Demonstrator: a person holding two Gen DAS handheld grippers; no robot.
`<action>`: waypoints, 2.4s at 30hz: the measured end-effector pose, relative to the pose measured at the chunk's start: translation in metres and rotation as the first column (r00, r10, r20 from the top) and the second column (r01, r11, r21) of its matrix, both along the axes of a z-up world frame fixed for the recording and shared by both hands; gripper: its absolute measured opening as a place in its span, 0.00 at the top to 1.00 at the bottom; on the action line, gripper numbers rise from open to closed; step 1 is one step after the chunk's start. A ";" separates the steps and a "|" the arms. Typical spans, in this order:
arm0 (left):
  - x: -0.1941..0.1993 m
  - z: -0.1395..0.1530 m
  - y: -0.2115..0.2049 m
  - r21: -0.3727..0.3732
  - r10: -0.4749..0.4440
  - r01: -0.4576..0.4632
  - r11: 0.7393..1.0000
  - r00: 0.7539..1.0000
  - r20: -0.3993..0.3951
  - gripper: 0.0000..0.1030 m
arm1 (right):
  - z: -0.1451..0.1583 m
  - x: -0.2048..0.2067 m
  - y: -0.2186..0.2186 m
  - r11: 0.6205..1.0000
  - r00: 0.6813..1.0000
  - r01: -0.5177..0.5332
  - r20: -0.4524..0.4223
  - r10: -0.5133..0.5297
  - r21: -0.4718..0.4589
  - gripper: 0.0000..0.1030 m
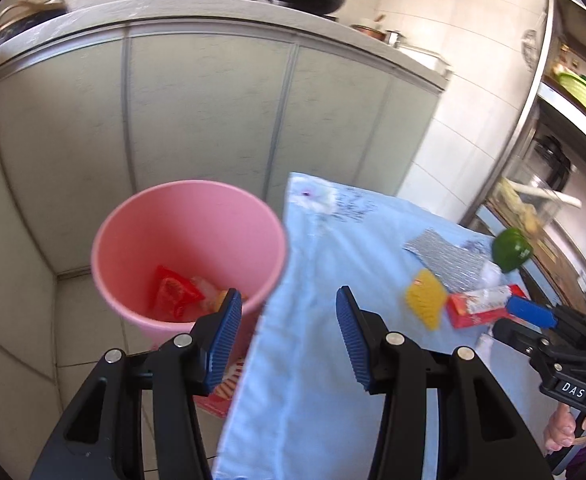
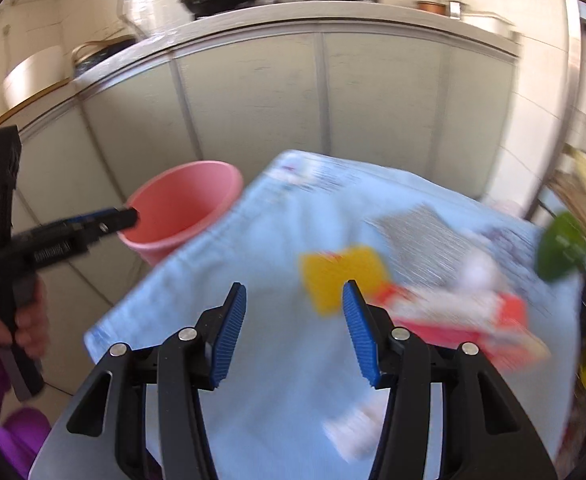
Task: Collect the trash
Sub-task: 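Move both tools back to the table and close the left tool on the yellow foam net, then hold the yellow net with the left tool while the right tool grasps the white styrofoam strip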
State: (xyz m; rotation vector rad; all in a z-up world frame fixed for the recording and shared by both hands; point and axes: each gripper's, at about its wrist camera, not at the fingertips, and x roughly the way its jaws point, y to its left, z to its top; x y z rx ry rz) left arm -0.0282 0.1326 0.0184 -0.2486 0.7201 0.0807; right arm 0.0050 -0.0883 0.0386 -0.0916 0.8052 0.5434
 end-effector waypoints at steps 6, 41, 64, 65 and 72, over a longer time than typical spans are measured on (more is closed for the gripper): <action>0.013 -0.007 -0.033 -0.005 -0.109 0.109 0.994 0.994 -0.023 0.53 | -0.009 -0.024 -0.082 0.983 0.983 0.181 -0.018 -0.181 -0.011 0.50; 0.142 -0.068 -0.125 -0.091 -0.341 0.329 0.940 0.912 -0.226 0.53 | -0.072 0.059 -0.158 0.923 0.907 0.383 -0.178 -0.381 -0.021 0.76; 0.083 -0.044 -0.096 -0.103 -0.273 0.260 0.960 0.952 -0.142 0.93 | -0.051 0.019 -0.162 0.924 0.913 0.381 -0.177 -0.368 0.040 0.76; 0.080 -0.043 -0.094 -0.104 -0.269 0.256 0.961 0.953 -0.138 0.93 | -0.052 0.013 -0.157 0.928 0.915 0.368 -0.199 -0.351 0.056 0.76; 0.055 -0.032 -0.090 -0.087 -0.260 0.252 0.964 0.961 -0.096 0.93 | -0.063 0.000 -0.099 0.969 0.927 0.227 -0.328 -0.184 0.097 0.76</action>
